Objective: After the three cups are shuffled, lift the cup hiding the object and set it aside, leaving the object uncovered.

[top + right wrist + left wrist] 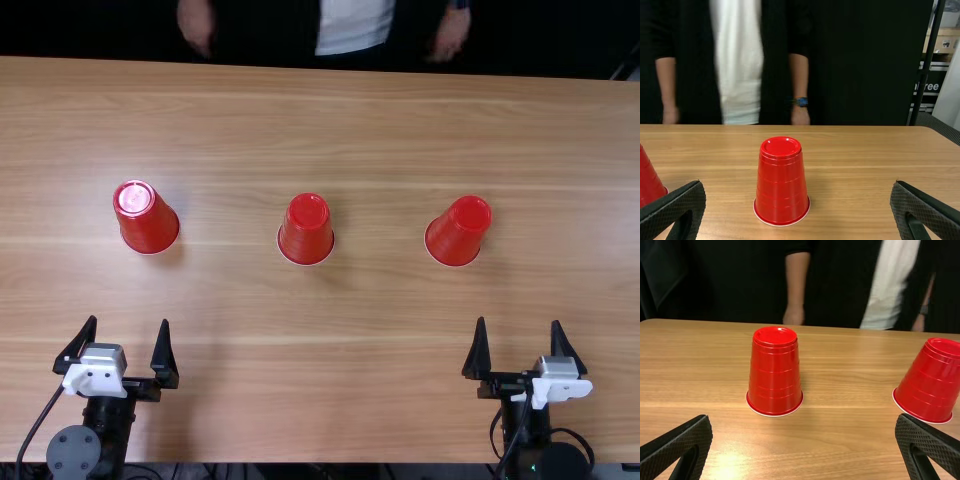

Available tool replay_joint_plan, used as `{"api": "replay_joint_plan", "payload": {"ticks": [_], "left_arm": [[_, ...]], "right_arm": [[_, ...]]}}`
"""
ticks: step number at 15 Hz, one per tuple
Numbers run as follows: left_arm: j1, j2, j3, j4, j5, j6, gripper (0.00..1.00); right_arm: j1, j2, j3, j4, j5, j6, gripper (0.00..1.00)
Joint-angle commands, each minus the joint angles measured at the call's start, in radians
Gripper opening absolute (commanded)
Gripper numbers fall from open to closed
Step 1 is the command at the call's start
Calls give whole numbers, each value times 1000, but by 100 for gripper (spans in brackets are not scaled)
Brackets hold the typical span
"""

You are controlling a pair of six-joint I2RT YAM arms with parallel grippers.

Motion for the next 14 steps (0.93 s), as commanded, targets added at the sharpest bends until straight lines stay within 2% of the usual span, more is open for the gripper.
{"api": "replay_joint_plan", "payload": {"ticks": [1, 5, 6, 7, 10, 11, 14], "left_arm": [[-9, -11, -15, -9, -4, 15, 100], [-6, -11, -15, -9, -3, 12, 100], [-6, -11, -15, -1, 10, 12, 100], [-9, -11, -15, 0, 10, 12, 100], [-9, -11, -15, -13, 8, 12, 100], [-9, -11, -4, -24, 8, 12, 100], [-5, 49, 244, -169, 18, 12, 100]], "right_arm": [[-11, -13, -12, 3, 11, 3, 100], [-8, -13, -14, 3, 4, 1, 100], [-8, -13, -14, 3, 8, 3, 100], [-6, -13, -14, 2, 4, 3, 100], [-8, -13, -12, 2, 8, -4, 100], [-11, -13, 5, -4, 15, -6, 100], [-12, -13, 179, -57, 19, -6, 100]]}}
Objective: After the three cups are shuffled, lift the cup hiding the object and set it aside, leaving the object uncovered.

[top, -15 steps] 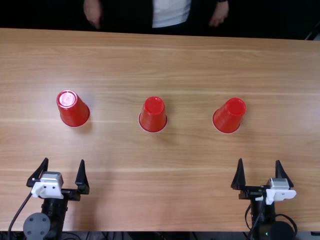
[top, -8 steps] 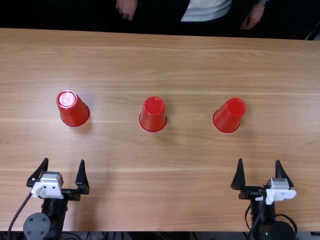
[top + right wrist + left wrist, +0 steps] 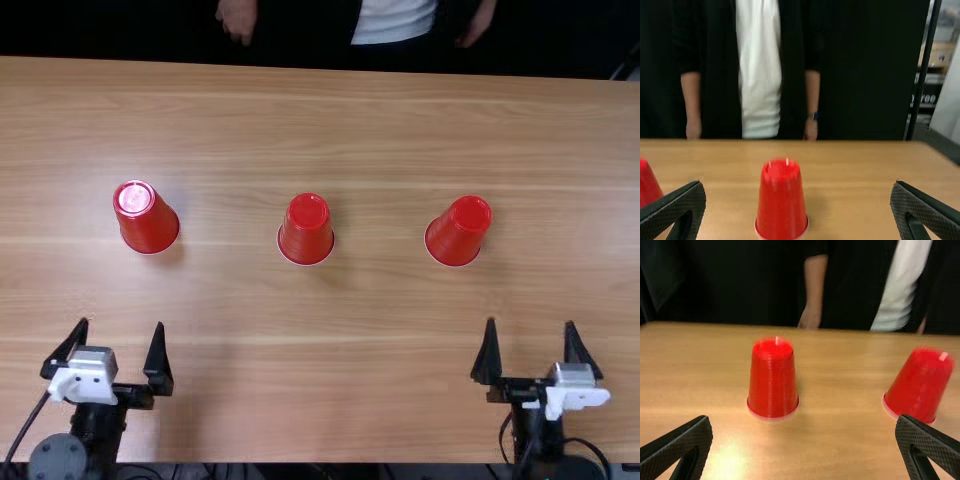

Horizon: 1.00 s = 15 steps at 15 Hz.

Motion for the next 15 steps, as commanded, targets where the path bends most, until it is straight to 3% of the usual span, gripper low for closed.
{"api": "replay_joint_plan", "payload": {"ticks": [1, 3, 6, 10, 15], "left_arm": [[4, 35, 86, -32, -3, 13, 100], [33, 82, 204, -134, -16, 13, 100], [89, 268, 451, -296, -14, 13, 100], [90, 565, 793, -594, -18, 13, 100], [90, 812, 1080, -927, -21, 13, 100]], "right_arm": [[-17, 3, 115, -40, 17, -5, 100], [-22, 75, 245, -158, 16, -5, 100], [-23, 231, 483, -351, 16, 7, 100], [-27, 431, 722, -580, 14, 27, 100], [-22, 725, 972, -778, 5, 23, 100]]}}
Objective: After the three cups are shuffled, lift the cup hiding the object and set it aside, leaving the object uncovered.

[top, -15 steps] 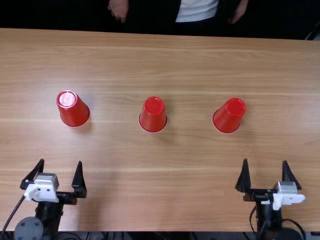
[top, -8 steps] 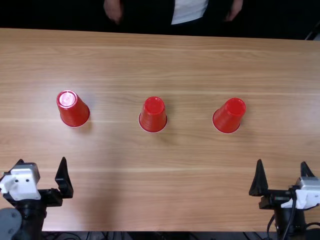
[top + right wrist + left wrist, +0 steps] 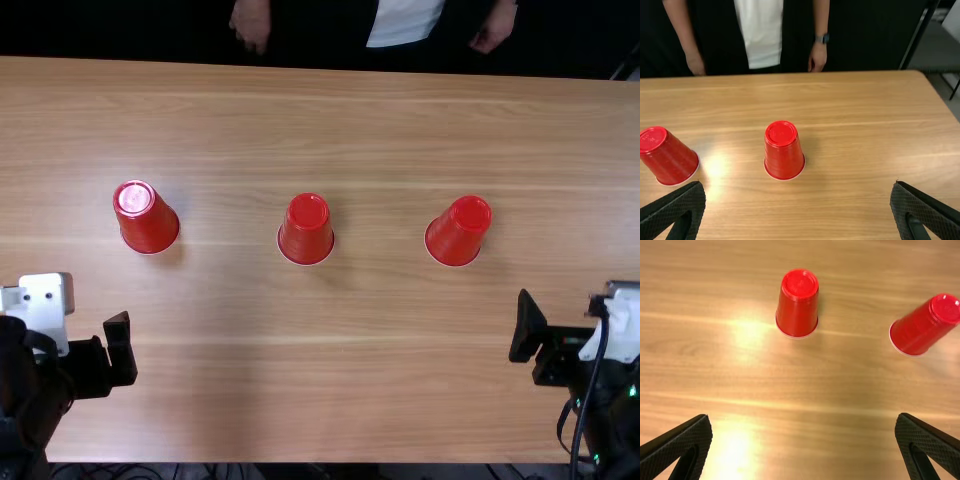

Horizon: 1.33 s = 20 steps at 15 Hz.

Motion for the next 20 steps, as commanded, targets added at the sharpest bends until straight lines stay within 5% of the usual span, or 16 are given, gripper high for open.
{"api": "replay_joint_plan", "payload": {"ticks": [1, 10, 15, 20], "left_arm": [[10, 58, 81, -44, -1, 12, 100], [10, 384, 349, -211, -3, 14, 100], [2, 466, 368, -213, -3, 14, 100], [-1, 486, 365, -211, -3, 14, 100]], "right_arm": [[-9, 78, 84, -12, 1, 8, 100], [43, 481, 365, -176, -7, -3, 100], [60, 639, 426, -231, -8, -69, 100], [57, 791, 457, -200, -7, -82, 100]]}}
